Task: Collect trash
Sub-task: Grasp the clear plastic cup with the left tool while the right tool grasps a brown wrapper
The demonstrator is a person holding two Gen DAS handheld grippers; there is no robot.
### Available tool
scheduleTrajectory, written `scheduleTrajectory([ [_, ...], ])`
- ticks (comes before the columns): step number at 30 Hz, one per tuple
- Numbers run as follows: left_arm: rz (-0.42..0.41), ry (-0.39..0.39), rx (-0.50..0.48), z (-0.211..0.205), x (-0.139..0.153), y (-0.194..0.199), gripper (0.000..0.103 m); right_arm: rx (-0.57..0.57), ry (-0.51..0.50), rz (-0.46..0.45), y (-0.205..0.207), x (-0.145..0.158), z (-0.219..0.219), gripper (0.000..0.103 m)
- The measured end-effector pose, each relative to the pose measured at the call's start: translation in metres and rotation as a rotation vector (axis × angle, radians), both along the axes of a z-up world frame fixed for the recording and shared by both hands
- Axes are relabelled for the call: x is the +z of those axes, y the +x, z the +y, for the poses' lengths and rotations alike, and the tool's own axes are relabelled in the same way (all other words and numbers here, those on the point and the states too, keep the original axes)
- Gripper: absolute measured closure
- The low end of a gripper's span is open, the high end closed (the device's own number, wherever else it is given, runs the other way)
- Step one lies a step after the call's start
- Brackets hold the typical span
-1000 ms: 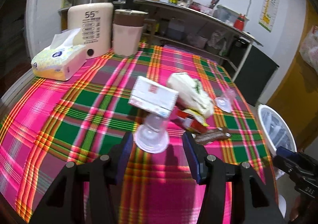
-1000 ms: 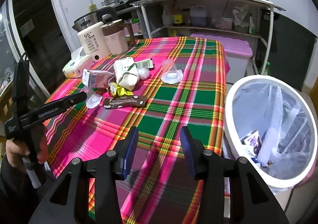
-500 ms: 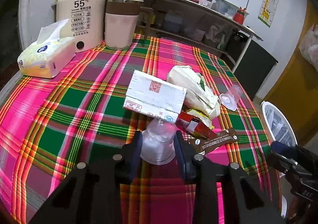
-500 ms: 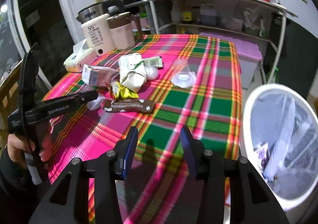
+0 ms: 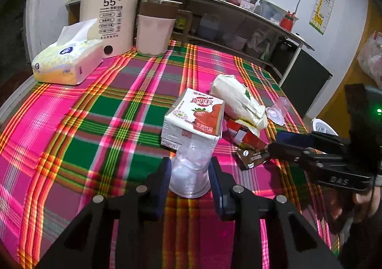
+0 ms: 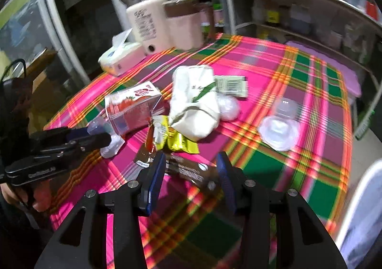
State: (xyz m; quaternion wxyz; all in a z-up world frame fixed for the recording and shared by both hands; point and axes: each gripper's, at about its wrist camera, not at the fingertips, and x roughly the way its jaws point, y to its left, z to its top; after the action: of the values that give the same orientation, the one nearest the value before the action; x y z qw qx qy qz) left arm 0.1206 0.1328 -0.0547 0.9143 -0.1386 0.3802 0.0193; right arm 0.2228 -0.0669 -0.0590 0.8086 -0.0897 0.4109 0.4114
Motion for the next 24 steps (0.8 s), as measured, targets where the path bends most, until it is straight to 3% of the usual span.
scheduleTrajectory([
  [9, -0.001, -0.017, 0.005, 0.003, 0.0, -0.01, 0.07, 0.174, -0.101, -0.002, -0.029, -0.003, 0.011, 0.058],
  [24, 0.002, -0.031, 0.011, 0.006, 0.0, -0.024, 0.07, 0.441, -0.27, -0.224, -0.074, -0.004, 0.029, 0.054],
])
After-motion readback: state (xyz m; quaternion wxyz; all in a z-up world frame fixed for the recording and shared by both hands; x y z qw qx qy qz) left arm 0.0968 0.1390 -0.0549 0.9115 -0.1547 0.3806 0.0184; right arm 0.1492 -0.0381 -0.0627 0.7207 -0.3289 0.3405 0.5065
